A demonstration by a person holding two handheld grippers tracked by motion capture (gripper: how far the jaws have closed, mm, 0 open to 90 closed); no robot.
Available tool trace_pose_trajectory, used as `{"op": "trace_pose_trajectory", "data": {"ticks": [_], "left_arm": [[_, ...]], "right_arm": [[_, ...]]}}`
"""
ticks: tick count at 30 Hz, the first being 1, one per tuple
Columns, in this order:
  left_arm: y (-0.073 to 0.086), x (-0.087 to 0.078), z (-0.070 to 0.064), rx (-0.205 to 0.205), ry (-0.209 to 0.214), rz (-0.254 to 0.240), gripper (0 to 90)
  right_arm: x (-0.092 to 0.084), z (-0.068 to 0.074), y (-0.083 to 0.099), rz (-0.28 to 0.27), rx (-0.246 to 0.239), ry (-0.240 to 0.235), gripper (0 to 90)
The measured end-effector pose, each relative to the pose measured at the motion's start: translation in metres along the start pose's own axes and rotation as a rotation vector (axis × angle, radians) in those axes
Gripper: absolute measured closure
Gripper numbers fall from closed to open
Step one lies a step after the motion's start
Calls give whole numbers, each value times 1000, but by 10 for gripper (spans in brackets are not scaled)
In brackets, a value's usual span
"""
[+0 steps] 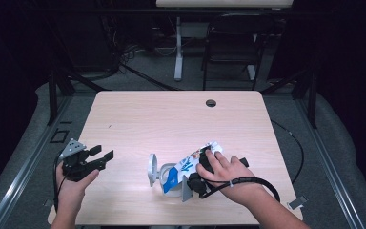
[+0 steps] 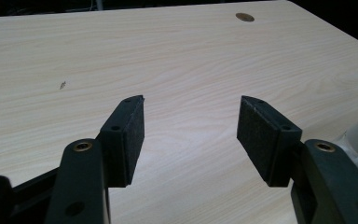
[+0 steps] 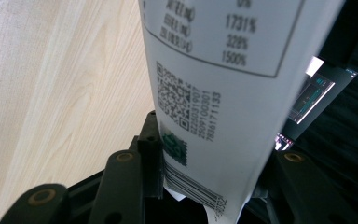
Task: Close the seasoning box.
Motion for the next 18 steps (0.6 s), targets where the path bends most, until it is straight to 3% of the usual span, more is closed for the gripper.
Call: {"op": "trace_pose_trajectory", "data": {"ticks": [18], "left_arm": [[0, 0, 0, -4, -2, 0, 420]], "right_arm": [[-1, -1, 0, -6, -2, 0, 609]]}}
Point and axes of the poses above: each handheld gripper's, and its own axes: x roughly forward along the jaws, y roughly out of its underside, z roughly to its left, the point moved 1 cm from there along x, roughly forward along the jaws, and after that the axes turned 15 degrees about x, right-handed, at the moved point
